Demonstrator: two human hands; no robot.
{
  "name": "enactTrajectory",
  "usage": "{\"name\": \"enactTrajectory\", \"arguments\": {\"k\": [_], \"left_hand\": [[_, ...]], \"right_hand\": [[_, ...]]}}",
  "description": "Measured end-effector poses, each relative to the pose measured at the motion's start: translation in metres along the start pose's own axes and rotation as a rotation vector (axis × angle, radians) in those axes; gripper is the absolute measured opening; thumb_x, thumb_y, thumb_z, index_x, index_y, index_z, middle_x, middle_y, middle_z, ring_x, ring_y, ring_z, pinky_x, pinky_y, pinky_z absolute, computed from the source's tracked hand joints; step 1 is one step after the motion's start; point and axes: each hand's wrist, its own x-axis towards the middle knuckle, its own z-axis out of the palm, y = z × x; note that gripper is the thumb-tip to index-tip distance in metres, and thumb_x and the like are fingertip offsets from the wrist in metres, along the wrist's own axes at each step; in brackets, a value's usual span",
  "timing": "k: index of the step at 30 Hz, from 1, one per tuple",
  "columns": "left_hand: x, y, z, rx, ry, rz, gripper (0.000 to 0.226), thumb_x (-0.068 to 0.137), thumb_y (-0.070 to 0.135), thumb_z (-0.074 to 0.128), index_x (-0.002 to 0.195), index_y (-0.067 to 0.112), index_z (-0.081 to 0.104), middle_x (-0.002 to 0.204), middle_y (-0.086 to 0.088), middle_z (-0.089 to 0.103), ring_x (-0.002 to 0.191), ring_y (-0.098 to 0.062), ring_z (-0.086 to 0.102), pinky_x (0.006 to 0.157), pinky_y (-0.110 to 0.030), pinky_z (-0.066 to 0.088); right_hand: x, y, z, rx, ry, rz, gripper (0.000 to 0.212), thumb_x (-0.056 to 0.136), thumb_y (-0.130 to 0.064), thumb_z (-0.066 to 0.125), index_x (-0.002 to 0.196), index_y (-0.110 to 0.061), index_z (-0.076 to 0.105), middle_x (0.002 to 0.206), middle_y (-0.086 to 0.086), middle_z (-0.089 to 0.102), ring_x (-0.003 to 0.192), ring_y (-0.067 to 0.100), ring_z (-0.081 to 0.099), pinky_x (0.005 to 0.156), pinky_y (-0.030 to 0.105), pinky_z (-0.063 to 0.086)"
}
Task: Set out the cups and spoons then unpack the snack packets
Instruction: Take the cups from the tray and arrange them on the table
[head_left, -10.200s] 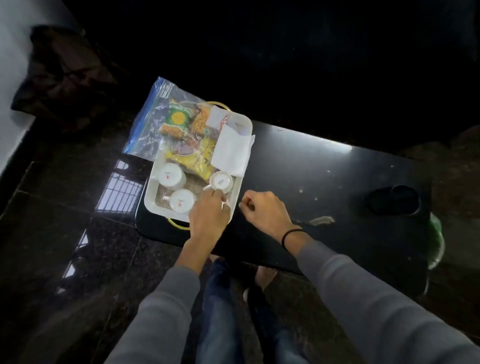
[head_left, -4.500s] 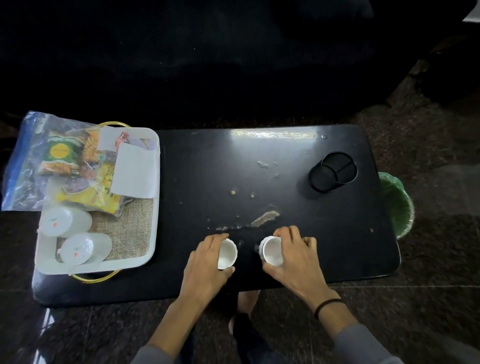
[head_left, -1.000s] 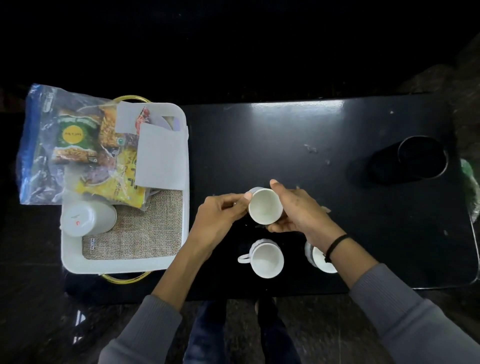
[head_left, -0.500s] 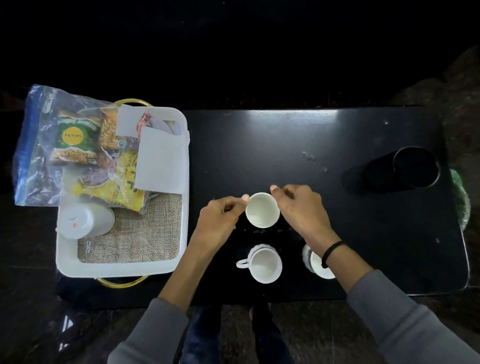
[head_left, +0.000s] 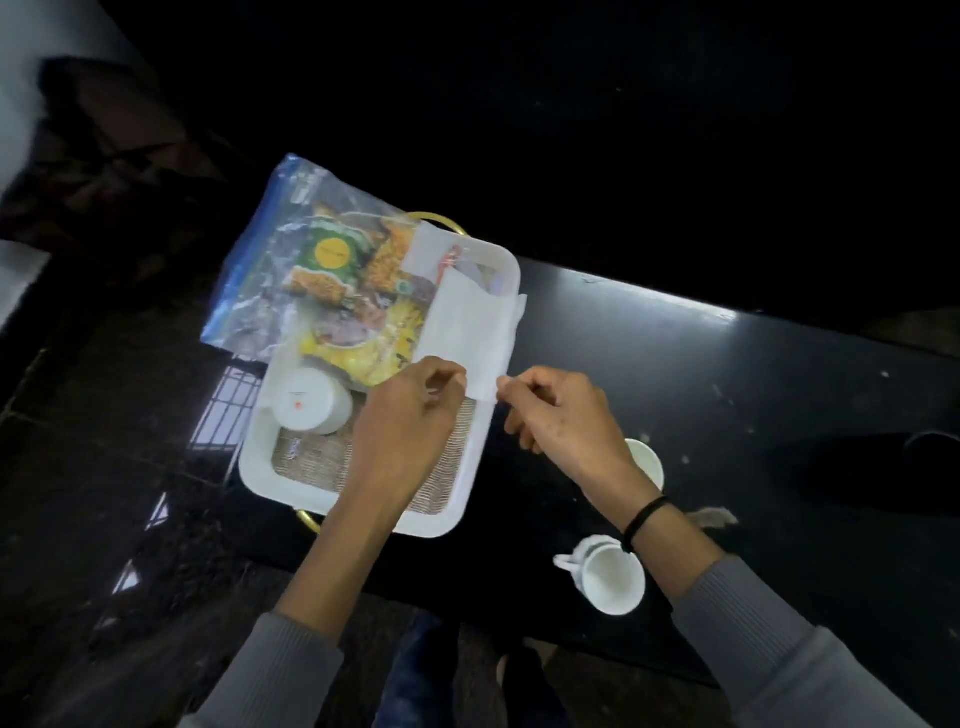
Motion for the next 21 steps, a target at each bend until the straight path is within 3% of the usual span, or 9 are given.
{"name": "enactTrajectory", "arguments": {"k": [2,5,8,10,13,17,21], "left_hand": [[0.000,-0.016,-0.027,0.065,0.091,0.016,0.015,0.097,0.031,0.062,0.109,0.031,0.071,0.098,0.013,0.067,0.083,-0.003,0.066,0.075,-0.031,0.053],[-0.001,-0.041,-0.054,0.296,0.238,0.069,0.025,0.090,0.025,0.070,0.116,0.026,0.072,0.115,0.001,0.067,0.114,-0.021,0.057,0.098,-0.045,0.046],[0.000,-0.066,-0.067,0.446,0.182,0.033,0.050,0.083,0.025,0.079,0.130,0.020,0.063,0.129,-0.003,0.064,0.127,-0.029,0.049,0.101,-0.047,0.037],[0.003,-0.082,-0.071,0.452,0.112,0.011,0.065,0.078,0.026,0.085,0.135,0.013,0.057,0.131,-0.008,0.060,0.123,-0.033,0.052,0.098,-0.051,0.042],[0.006,-0.096,-0.073,0.519,0.104,0.120,0.065,0.076,0.024,0.087,0.132,0.005,0.059,0.126,-0.016,0.059,0.112,-0.040,0.057,0.085,-0.054,0.050],[0.010,-0.108,-0.074,0.585,0.147,0.166,0.067,0.076,0.024,0.085,0.135,0.007,0.057,0.132,-0.017,0.058,0.119,-0.040,0.055,0.086,-0.050,0.050],[0.018,-0.114,-0.077,0.577,0.128,0.180,0.074,0.077,0.035,0.086,0.139,0.011,0.055,0.121,-0.014,0.064,0.103,-0.037,0.065,0.075,-0.047,0.053]], "right_hand": [[0.005,-0.017,0.026,0.011,-0.091,-0.029,0.028,0.095,-0.043,0.062,0.081,-0.021,0.073,0.068,-0.005,0.076,0.055,0.007,0.072,0.060,0.025,0.057],[0.013,-0.034,0.065,0.068,-0.201,-0.030,0.022,0.097,-0.033,0.064,0.086,-0.017,0.075,0.077,-0.001,0.079,0.065,0.014,0.077,0.063,0.026,0.060],[0.024,-0.039,0.101,0.083,-0.254,-0.009,0.015,0.095,-0.024,0.065,0.099,-0.014,0.076,0.091,0.005,0.080,0.082,0.020,0.078,0.074,0.033,0.064],[0.028,-0.039,0.120,0.109,-0.294,0.016,0.020,0.096,-0.022,0.065,0.112,-0.013,0.074,0.102,0.006,0.078,0.091,0.020,0.076,0.079,0.036,0.065],[0.032,-0.037,0.136,0.220,-0.342,0.086,0.020,0.096,-0.017,0.065,0.113,-0.013,0.073,0.098,0.004,0.078,0.088,0.015,0.076,0.076,0.029,0.064],[0.034,-0.034,0.145,0.252,-0.333,0.127,0.020,0.096,-0.018,0.066,0.113,-0.011,0.073,0.101,0.006,0.079,0.094,0.021,0.077,0.081,0.034,0.064],[0.033,-0.031,0.144,0.261,-0.359,0.147,0.024,0.097,-0.021,0.066,0.118,-0.011,0.072,0.103,0.005,0.079,0.092,0.018,0.078,0.078,0.028,0.064]]}}
